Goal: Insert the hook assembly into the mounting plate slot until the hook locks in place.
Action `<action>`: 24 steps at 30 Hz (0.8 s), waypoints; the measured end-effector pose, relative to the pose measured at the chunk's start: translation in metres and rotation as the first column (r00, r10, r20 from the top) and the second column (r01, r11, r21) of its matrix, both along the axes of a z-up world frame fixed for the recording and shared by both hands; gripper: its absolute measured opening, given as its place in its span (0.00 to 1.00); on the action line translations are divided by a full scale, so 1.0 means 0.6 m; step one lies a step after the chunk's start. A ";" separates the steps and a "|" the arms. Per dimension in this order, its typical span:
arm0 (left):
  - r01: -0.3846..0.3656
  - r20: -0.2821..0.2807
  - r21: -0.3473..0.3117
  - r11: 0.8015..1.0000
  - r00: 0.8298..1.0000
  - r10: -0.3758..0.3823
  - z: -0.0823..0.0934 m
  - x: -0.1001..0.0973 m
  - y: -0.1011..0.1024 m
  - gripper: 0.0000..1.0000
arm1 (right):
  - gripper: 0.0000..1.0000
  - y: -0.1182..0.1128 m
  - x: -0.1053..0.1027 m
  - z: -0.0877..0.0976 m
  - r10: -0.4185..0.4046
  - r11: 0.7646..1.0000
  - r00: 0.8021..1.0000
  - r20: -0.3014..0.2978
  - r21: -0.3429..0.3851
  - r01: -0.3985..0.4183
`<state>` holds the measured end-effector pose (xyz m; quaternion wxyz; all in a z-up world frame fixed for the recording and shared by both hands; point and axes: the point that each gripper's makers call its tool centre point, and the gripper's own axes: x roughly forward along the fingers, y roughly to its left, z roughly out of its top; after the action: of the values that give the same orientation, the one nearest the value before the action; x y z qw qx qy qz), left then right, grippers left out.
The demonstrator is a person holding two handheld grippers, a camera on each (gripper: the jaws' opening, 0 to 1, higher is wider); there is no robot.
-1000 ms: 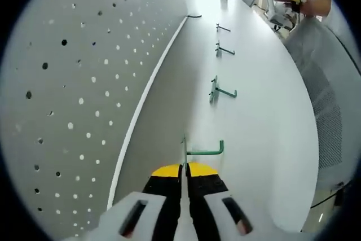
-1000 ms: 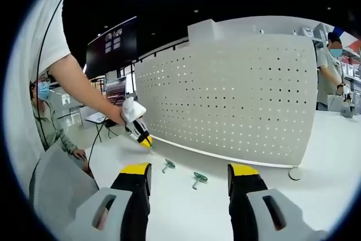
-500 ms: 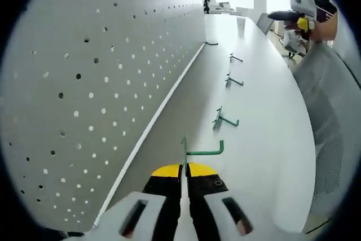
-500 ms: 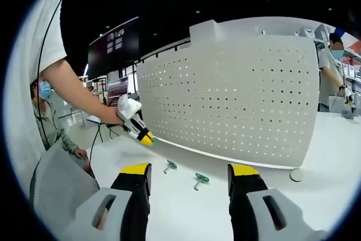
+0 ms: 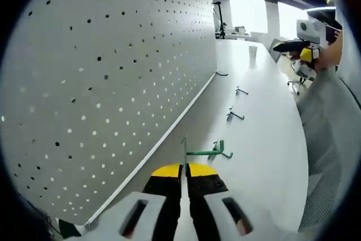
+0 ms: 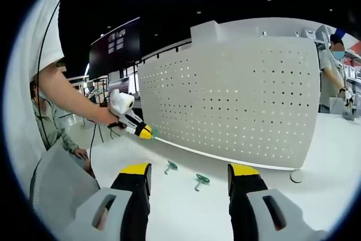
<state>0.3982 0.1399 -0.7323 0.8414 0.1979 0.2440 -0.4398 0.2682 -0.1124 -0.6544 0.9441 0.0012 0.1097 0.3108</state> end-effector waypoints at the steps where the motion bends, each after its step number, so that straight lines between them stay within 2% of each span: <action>1: 0.000 0.008 0.001 1.000 1.000 0.000 0.003 -0.001 -0.001 0.03 | 0.52 0.000 0.000 0.000 0.000 1.000 1.000 0.001 0.000 0.000; 9: -0.050 0.046 -0.107 0.993 0.997 0.055 0.042 -0.012 -0.019 0.03 | 0.52 0.001 0.000 0.001 0.002 1.000 1.000 0.003 -0.002 -0.002; 12: -0.049 0.058 -0.107 0.993 0.997 0.055 0.045 -0.023 -0.024 0.03 | 0.52 0.002 -0.001 0.001 0.005 1.000 1.000 0.003 -0.001 -0.005; 19: -0.067 0.077 -0.177 0.982 0.994 0.081 0.064 -0.043 -0.037 0.03 | 0.52 0.005 -0.002 0.002 0.011 1.000 1.000 0.006 -0.002 -0.011; 22: -0.096 0.089 -0.226 0.969 0.989 0.119 0.082 -0.045 -0.042 0.03 | 0.52 0.004 -0.002 0.002 0.012 1.000 1.000 0.006 -0.004 -0.012; 24: -0.088 0.102 -0.229 0.970 0.988 0.114 0.089 -0.051 -0.048 0.03 | 0.52 0.004 -0.002 0.002 0.011 1.000 1.000 0.007 -0.003 -0.011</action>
<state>0.3675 0.1108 -0.6792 0.8921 0.1141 0.1543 -0.4090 0.2670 -0.1099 -0.6530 0.9428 -0.0016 0.1069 0.3158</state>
